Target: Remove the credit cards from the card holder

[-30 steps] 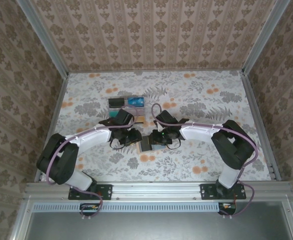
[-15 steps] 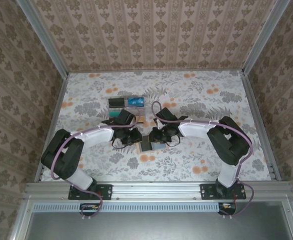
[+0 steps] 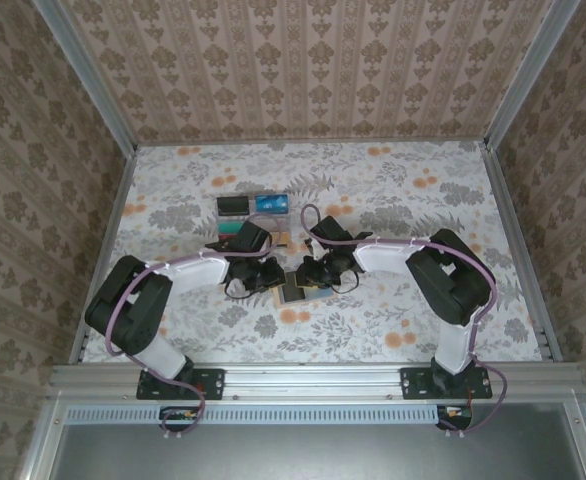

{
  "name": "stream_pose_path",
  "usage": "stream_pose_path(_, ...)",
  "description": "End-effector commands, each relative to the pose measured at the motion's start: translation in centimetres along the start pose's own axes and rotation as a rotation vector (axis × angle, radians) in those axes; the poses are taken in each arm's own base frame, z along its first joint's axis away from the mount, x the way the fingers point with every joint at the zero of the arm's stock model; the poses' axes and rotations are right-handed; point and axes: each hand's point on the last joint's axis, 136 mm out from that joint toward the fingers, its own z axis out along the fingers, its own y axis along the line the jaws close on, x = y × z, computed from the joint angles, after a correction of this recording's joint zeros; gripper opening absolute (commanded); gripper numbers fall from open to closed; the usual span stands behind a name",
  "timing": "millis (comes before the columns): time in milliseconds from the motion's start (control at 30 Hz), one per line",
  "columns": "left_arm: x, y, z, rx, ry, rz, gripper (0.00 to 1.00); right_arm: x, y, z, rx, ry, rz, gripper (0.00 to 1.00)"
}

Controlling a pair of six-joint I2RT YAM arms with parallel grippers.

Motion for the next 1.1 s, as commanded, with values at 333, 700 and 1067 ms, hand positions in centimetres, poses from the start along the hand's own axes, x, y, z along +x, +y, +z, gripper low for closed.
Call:
stream_pose_path(333, 2.3, 2.7, 1.5, -0.072, 0.073, -0.027, 0.18, -0.2, 1.3, -0.4, -0.104, 0.003, -0.034, 0.11)
stream_pose_path(700, 1.6, 3.3, 0.5, -0.118, 0.062, -0.001, 0.22, 0.0, -0.6, -1.4, -0.045, -0.011, -0.025, 0.05)
stream_pose_path(1067, 1.6, 3.4, 0.6, -0.113, 0.072, -0.005, 0.21, 0.0, -2.0, -1.7, -0.007, -0.016, -0.006, 0.05)
